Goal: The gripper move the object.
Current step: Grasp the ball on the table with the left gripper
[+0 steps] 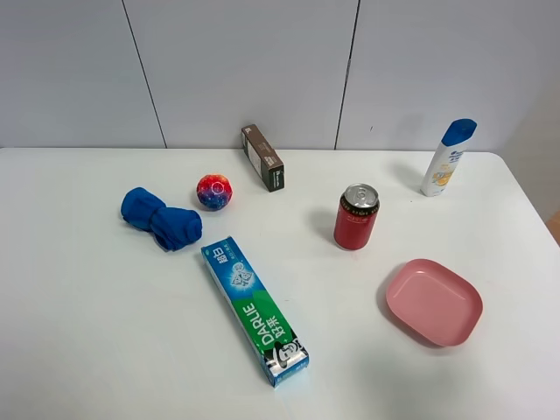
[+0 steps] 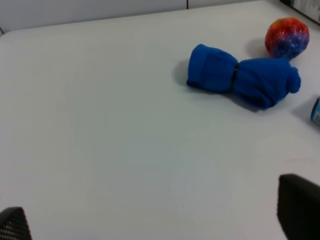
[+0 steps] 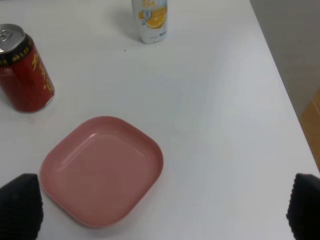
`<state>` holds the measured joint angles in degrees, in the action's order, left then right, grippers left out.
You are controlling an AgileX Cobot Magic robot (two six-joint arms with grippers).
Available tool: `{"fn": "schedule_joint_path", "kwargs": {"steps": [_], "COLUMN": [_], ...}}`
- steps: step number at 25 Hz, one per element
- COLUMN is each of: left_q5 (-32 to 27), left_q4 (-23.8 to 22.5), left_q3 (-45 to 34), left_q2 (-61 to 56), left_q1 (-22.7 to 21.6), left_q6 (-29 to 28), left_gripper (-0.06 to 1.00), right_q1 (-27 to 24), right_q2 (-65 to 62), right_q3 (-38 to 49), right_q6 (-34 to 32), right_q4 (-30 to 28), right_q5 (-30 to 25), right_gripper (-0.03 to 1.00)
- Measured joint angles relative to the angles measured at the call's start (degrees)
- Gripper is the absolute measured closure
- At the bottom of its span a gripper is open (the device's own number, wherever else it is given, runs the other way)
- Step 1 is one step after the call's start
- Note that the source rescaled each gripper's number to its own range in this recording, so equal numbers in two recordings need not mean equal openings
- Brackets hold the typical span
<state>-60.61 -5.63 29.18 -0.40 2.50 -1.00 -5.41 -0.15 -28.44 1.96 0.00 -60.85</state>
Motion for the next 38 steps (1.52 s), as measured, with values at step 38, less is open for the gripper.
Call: {"fn": "schedule_joint_path", "kwargs": {"steps": [38], "left_q5": [0.00], "left_q4": [0.00], "left_q3": [0.00], "left_q2": [0.00], "left_q1": [0.00], "left_q6": [0.00], "left_gripper": [-0.06], "right_q1": [0.00], "right_q2": [0.00], "right_q3": [0.00], "right_q6": [0.00], "right_q4": [0.00], "right_q5": [0.00], "right_gripper": [-0.03]}}
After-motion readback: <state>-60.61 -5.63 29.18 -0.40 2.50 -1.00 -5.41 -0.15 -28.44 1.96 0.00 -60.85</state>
